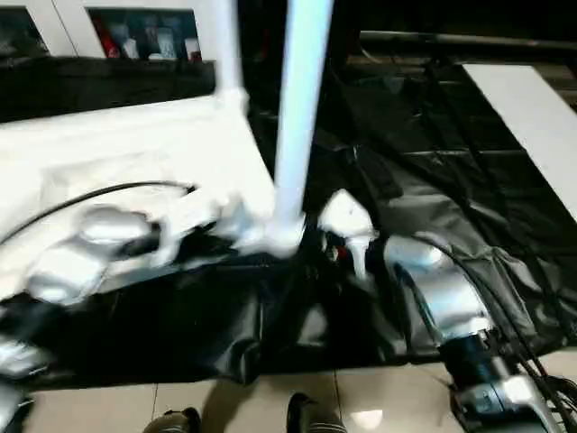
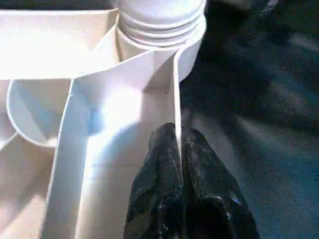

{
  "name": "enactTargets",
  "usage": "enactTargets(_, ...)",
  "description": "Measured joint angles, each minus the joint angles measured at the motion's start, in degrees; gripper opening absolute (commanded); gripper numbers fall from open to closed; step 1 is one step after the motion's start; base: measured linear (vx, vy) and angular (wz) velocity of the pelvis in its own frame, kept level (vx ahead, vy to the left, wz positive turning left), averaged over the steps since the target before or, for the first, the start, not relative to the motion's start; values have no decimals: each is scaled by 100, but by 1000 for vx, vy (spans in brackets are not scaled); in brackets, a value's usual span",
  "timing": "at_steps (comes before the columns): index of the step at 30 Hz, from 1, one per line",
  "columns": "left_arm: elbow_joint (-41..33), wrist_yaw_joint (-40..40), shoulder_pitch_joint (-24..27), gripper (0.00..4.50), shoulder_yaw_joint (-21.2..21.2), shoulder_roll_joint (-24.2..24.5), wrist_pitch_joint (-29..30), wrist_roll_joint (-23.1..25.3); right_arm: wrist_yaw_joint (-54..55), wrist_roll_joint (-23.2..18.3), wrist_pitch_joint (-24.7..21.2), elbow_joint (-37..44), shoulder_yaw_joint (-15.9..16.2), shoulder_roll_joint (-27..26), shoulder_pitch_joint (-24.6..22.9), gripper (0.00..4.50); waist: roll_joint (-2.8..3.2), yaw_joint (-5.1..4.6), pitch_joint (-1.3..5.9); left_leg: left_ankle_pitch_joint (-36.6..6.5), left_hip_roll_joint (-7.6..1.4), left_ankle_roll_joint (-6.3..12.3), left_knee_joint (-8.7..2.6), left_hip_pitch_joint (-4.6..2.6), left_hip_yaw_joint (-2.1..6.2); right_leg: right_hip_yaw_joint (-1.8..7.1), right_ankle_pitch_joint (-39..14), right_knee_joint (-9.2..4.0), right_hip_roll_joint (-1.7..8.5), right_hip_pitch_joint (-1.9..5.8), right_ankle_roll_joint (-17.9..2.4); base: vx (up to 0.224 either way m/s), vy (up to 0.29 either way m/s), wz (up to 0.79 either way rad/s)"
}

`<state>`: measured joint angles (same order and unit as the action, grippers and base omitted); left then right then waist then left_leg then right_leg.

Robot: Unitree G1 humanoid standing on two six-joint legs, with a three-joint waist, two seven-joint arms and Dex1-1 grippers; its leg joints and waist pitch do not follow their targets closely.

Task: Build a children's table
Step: Rotate leg to tighten

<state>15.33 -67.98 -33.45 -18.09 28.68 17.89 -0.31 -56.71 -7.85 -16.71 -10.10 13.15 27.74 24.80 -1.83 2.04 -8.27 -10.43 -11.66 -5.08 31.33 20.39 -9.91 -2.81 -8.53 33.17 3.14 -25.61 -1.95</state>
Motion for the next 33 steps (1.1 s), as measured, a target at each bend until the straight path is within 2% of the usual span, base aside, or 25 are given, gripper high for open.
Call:
enactTargets(2,-166,-150,70,0,-41,57,20,-42,-2,-4,46,24,3,-22,28,443,0,11,0,-1,1,1,13,12,-2,1,0,1,4,-24,-2,0,0,0)
enactTargets(11,-532,-348,339,0,-75,247,91,-209,-257,-150,53,75,92,-37,75,443,-3,-12,-1,-13,0,-4,56,11,-14,12,12,13,11,-20,-12,0,0,0)
enactTargets(29,-581,-413,351,0,-82,283,195,-220,-529,-299,-13,17,102,-132,76,291,-4,-10,-1,-11,-5,-1,88,13,-15,14,12,42,11,-20,-12,0,0,0)
enactTargets(33,-589,-413,360,0,-82,298,202,-220,-539,-301,-10,-8,101,-160,76,274,-5,-11,0,-12,-6,-2,97,13,-15,15,12,56,11,-20,-12,0,0,0)
